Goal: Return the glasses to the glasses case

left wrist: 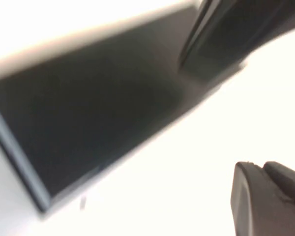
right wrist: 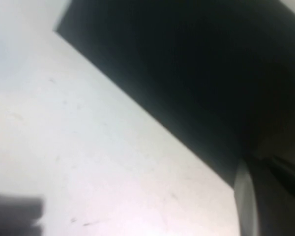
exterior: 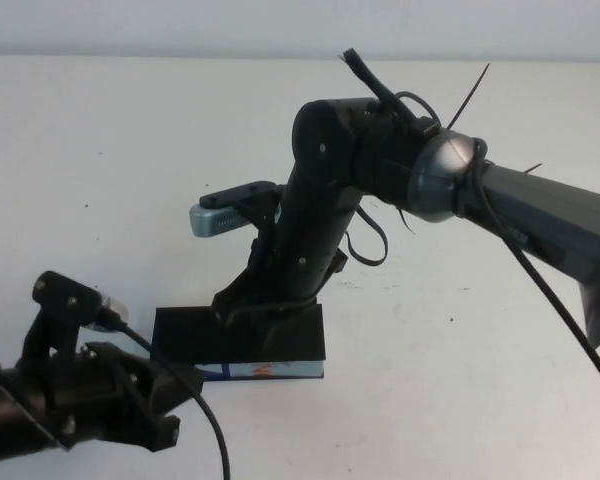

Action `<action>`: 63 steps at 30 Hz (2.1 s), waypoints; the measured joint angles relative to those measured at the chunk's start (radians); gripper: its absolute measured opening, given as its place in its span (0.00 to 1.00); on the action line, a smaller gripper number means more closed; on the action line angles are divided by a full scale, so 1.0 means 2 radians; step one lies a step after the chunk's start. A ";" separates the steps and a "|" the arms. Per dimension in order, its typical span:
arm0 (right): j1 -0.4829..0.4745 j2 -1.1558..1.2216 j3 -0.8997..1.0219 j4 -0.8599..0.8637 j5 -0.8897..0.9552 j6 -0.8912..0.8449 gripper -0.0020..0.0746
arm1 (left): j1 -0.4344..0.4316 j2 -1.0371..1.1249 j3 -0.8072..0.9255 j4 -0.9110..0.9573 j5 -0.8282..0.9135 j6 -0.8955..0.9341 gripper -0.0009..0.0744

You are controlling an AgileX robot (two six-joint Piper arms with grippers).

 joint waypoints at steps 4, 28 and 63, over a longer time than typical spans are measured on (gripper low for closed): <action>0.000 -0.044 0.000 -0.013 0.000 0.002 0.01 | 0.000 -0.098 0.000 -0.006 -0.014 -0.001 0.01; 0.046 -0.435 0.271 -0.104 -0.025 0.067 0.01 | 0.000 -0.647 0.081 -0.040 -0.333 -0.042 0.01; -0.086 -0.735 0.658 -0.163 -0.337 0.115 0.01 | 0.000 -0.651 0.115 0.914 -0.100 -0.872 0.01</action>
